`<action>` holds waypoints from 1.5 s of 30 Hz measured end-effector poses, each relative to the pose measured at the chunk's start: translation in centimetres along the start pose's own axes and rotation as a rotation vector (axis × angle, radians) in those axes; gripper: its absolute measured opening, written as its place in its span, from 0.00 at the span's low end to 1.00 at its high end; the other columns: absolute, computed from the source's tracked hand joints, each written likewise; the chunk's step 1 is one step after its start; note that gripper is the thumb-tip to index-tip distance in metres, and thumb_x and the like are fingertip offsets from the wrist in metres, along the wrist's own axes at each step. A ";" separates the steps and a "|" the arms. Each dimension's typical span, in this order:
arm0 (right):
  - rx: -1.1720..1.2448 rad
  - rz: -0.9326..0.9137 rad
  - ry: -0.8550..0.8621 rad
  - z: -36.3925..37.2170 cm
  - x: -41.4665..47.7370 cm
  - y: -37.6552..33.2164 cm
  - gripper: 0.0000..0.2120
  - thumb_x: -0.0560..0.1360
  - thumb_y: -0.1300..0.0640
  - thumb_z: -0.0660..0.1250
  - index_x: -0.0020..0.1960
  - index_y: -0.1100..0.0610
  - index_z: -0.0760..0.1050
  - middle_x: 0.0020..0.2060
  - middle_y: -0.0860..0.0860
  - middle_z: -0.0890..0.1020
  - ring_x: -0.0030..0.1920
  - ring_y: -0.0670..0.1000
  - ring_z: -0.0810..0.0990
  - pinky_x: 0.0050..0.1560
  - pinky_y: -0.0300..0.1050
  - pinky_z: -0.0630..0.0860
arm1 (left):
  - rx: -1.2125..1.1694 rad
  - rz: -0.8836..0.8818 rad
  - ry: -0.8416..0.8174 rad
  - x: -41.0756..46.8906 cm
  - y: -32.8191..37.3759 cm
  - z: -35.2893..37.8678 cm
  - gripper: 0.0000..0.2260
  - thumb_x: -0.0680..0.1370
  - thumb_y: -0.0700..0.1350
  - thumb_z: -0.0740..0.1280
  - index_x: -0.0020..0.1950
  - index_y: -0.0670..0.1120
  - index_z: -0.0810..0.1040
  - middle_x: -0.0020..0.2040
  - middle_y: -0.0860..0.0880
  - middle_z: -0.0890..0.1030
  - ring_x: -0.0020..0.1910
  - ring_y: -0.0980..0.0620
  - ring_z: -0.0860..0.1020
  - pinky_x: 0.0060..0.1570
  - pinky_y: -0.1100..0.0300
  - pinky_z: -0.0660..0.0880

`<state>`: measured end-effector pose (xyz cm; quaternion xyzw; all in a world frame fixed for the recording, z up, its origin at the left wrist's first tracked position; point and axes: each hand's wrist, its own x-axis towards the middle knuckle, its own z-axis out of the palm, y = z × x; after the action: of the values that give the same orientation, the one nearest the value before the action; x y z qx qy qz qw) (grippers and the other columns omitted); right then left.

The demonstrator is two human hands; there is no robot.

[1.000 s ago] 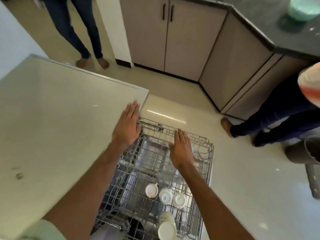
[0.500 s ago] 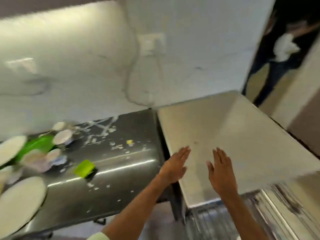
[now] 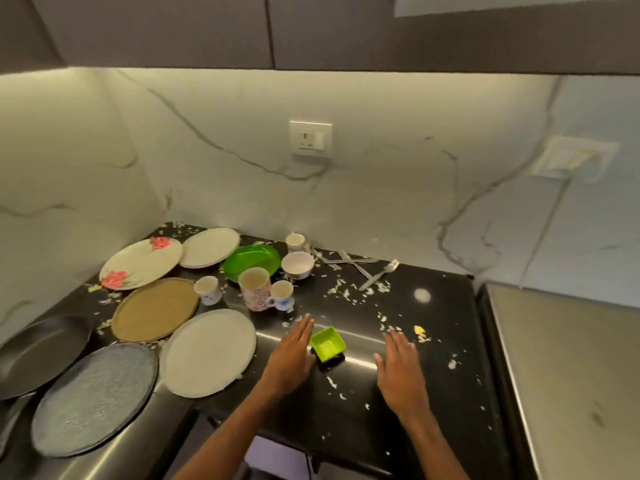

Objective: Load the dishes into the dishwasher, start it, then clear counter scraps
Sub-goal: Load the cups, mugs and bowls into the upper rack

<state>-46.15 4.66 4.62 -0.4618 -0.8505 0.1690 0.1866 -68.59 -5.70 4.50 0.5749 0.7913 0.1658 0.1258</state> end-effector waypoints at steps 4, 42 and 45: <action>-0.004 -0.093 -0.080 3.2 3.5 -6.7 0.26 0.84 0.50 0.56 0.79 0.58 0.57 0.79 0.53 0.58 0.80 0.52 0.52 0.77 0.46 0.42 | 0.005 -0.128 0.028 0.0 -5.3 -2.0 0.35 0.80 0.47 0.63 0.82 0.45 0.47 0.82 0.49 0.47 0.80 0.50 0.49 0.76 0.57 0.51; -0.415 -0.665 -0.453 11.6 15.4 -22.3 0.16 0.81 0.62 0.59 0.67 0.59 0.74 0.61 0.57 0.80 0.63 0.58 0.75 0.70 0.54 0.62 | 0.085 -0.283 -0.235 -1.5 -9.0 1.1 0.36 0.82 0.57 0.60 0.81 0.52 0.40 0.81 0.53 0.42 0.79 0.54 0.41 0.73 0.56 0.35; -0.424 -0.637 -0.466 11.0 14.2 -21.6 0.15 0.82 0.59 0.58 0.67 0.59 0.74 0.61 0.57 0.79 0.63 0.58 0.75 0.70 0.54 0.62 | 0.108 -0.263 -0.136 -2.0 -8.7 1.1 0.34 0.82 0.57 0.60 0.82 0.52 0.45 0.81 0.52 0.48 0.80 0.53 0.46 0.73 0.57 0.35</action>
<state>-74.20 4.29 7.24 -0.1543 -0.9855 0.0243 -0.0661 -75.07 -9.96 -0.06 0.4823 0.8571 0.0657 0.1688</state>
